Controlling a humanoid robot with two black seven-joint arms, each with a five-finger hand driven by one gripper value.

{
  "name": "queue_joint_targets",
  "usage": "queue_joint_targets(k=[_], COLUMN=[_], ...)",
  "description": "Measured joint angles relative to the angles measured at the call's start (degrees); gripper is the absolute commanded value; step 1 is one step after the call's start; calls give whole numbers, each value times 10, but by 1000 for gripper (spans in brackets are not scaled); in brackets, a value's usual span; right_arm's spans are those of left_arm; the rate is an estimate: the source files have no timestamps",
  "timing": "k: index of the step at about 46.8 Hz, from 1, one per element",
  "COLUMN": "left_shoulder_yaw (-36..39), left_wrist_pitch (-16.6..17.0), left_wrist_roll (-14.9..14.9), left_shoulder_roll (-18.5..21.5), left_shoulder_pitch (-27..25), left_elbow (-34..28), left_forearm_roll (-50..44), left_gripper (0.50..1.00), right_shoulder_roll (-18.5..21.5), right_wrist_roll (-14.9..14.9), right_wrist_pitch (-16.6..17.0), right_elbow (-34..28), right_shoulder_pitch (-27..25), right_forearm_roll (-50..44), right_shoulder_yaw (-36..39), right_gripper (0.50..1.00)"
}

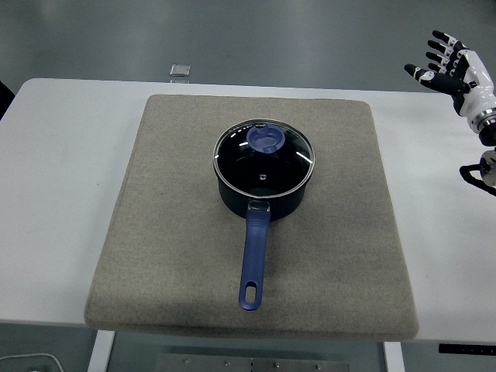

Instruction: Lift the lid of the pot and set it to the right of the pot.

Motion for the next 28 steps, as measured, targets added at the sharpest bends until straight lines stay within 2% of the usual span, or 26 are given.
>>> queue_joint_targets(k=[12, 19, 22, 28], left_shoulder_yaw=[0, 0, 0, 0], left_wrist_pitch=[0, 0, 0, 0], left_wrist_roll=[0, 0, 0, 0], left_shoulder_roll=[0, 0, 0, 0], left_shoulder_pitch=[0, 0, 0, 0], left_elbow=[0, 0, 0, 0], left_forearm_roll=[0, 0, 0, 0], left_gripper=[1000, 1000, 1000, 1000], right_shoulder_roll=[-23, -25, -25, -25], right_wrist_roll=[3, 5, 16, 59], right_wrist_pitch=[5, 26, 41, 86], right_elbow=[-1, 0, 1, 4], right_shoulder_pitch=[8, 23, 28, 41], right_forearm_roll=[-15, -80, -114, -188], right_shoulder_yaw=[-2, -3, -3, -3], right_gripper=[913, 913, 913, 913])
